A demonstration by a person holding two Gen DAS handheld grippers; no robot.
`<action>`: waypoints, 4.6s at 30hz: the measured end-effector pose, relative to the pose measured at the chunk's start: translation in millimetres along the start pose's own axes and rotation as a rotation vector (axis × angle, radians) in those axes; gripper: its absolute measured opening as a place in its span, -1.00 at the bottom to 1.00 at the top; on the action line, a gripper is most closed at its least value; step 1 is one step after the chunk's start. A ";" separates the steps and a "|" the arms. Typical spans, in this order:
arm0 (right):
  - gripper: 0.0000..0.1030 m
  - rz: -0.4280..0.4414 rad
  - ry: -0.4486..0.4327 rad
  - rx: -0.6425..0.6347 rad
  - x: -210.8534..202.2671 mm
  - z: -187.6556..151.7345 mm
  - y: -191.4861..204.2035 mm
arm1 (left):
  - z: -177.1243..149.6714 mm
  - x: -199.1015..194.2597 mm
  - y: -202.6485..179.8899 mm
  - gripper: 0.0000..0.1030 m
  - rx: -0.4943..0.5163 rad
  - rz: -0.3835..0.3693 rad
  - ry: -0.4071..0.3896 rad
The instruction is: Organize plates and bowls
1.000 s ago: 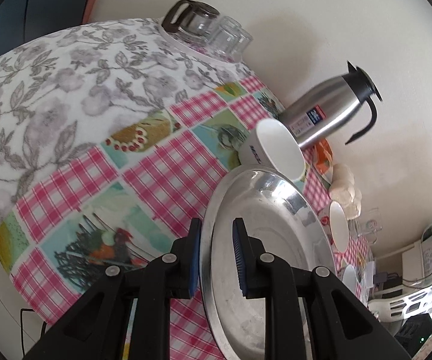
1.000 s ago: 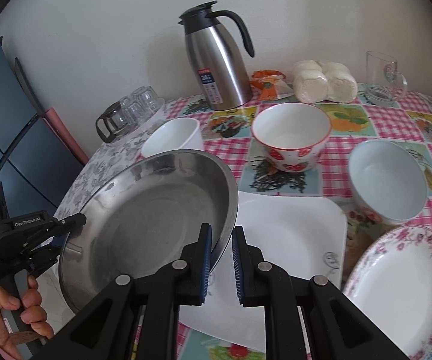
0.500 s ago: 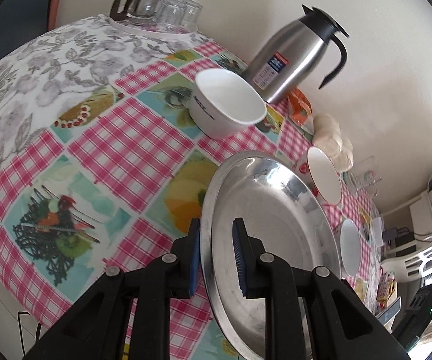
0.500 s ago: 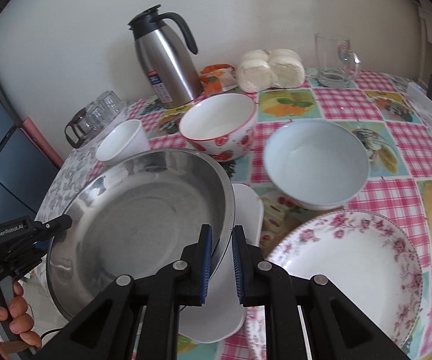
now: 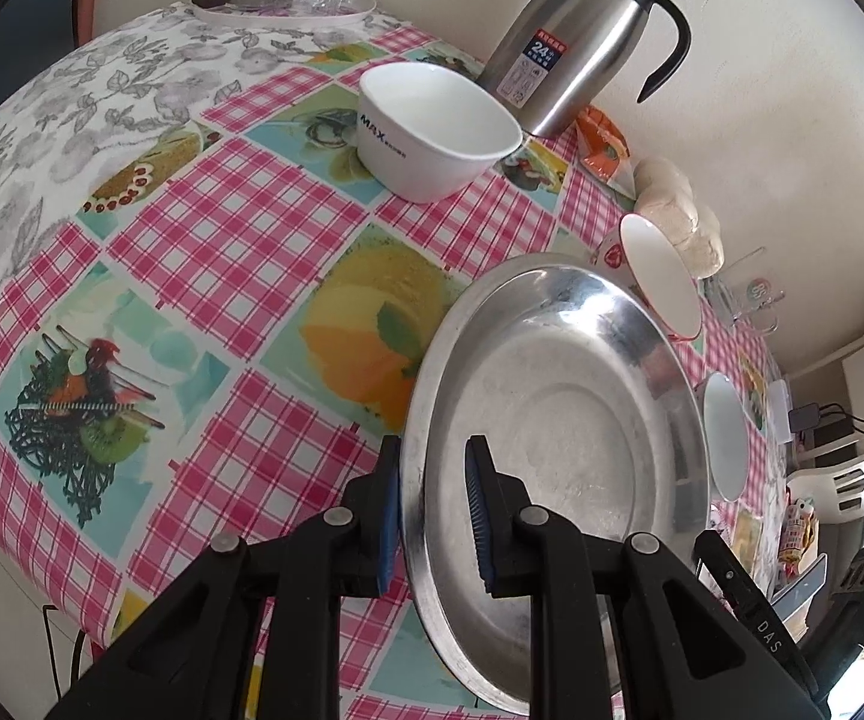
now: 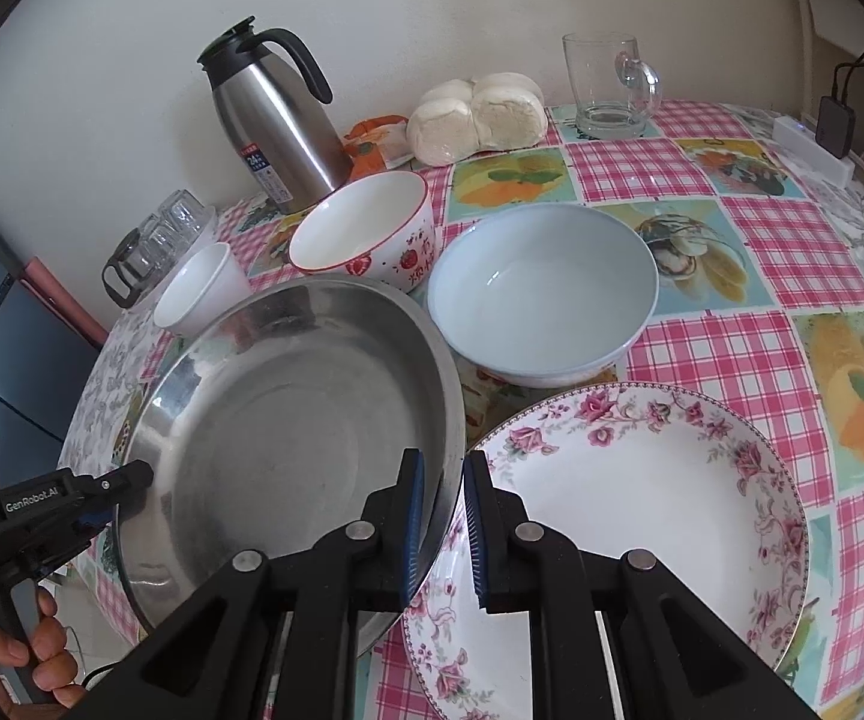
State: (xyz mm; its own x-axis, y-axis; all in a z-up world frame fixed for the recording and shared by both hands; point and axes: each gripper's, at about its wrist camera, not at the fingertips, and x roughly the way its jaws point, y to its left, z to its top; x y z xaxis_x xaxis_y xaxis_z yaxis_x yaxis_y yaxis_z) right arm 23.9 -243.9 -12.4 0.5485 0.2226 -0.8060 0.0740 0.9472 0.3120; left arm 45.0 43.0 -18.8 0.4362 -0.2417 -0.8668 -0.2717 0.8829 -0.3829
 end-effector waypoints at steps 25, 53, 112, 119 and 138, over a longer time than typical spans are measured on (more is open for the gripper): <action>-0.69 -0.011 0.020 -0.017 0.2 -2.7 4.6 | 2.3 -1.4 3.1 -0.57 -0.004 0.035 -0.004; 1.00 -0.095 -0.124 -0.085 -25.2 -5.3 -6.3 | -20.8 -19.8 -57.6 0.95 0.245 0.152 -0.184; -0.34 -0.062 0.034 0.301 -23.0 -40.0 -150.6 | -152.7 51.9 -134.5 -0.07 0.230 -0.088 0.224; -0.58 -0.076 0.043 0.314 -22.8 -41.2 -155.7 | -150.5 53.0 -131.1 -0.37 0.212 -0.079 0.182; -0.59 -0.104 0.025 0.361 -33.7 -46.7 -173.3 | -148.6 57.6 -139.9 -0.43 0.245 -0.045 0.113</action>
State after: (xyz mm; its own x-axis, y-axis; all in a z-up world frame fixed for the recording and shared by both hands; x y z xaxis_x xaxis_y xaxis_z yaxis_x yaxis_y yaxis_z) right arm -46.3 -404.8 -62.8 0.5026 0.1390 -0.8533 0.4193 0.8239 0.3812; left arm -19.3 -154.3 -62.7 0.3412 -0.3143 -0.8859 -0.0328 0.9379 -0.3453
